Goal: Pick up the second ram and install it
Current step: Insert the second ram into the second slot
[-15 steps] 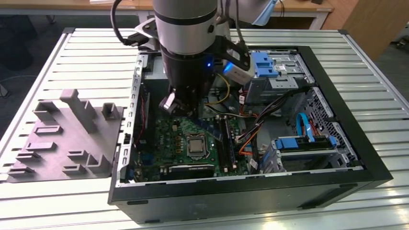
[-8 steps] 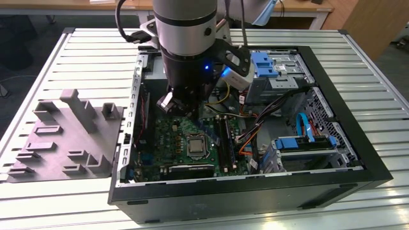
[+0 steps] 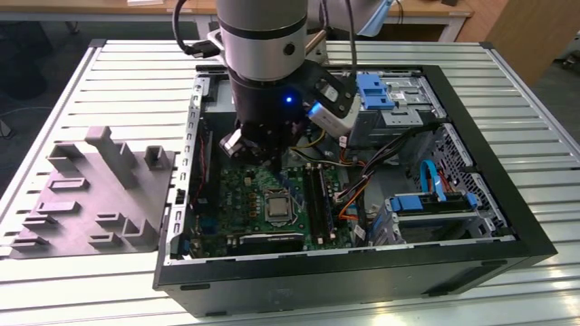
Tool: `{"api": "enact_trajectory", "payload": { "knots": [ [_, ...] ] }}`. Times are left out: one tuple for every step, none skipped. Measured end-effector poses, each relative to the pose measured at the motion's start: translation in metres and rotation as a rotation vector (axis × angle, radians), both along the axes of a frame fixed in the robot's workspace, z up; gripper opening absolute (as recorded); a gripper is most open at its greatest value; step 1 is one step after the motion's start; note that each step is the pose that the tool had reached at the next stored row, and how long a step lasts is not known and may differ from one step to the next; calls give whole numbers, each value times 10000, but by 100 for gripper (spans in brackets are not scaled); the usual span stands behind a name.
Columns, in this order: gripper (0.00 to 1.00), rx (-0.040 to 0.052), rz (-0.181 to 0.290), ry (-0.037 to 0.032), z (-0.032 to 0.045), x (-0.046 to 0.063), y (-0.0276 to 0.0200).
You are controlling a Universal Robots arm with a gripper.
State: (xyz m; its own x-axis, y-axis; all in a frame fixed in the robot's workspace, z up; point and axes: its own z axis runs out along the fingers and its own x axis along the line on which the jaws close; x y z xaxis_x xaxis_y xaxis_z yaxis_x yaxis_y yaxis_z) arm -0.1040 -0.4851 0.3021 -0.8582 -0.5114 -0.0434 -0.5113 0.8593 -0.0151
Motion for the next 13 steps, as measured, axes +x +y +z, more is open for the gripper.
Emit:
{"api": "enact_trajectory", "payload": {
  "knots": [
    [12,0,-195,0,-3,0,0],
    [12,0,-376,0,-5,0,0],
    [12,0,-555,0,-7,0,0],
    [12,0,-736,0,-9,0,0],
    [12,1,-915,0,-12,0,0],
    [12,0,-1094,0,-14,0,0],
    [12,0,-1281,0,-15,0,0],
    [12,0,-1470,1,-17,0,0],
    [12,0,-1652,1,-19,0,0],
    [12,0,-1830,1,-21,0,0],
    [12,1,-2010,0,-23,0,0],
    [12,1,-2191,0,-25,0,0],
    [12,0,-2369,0,-27,0,0]
  ]
}}
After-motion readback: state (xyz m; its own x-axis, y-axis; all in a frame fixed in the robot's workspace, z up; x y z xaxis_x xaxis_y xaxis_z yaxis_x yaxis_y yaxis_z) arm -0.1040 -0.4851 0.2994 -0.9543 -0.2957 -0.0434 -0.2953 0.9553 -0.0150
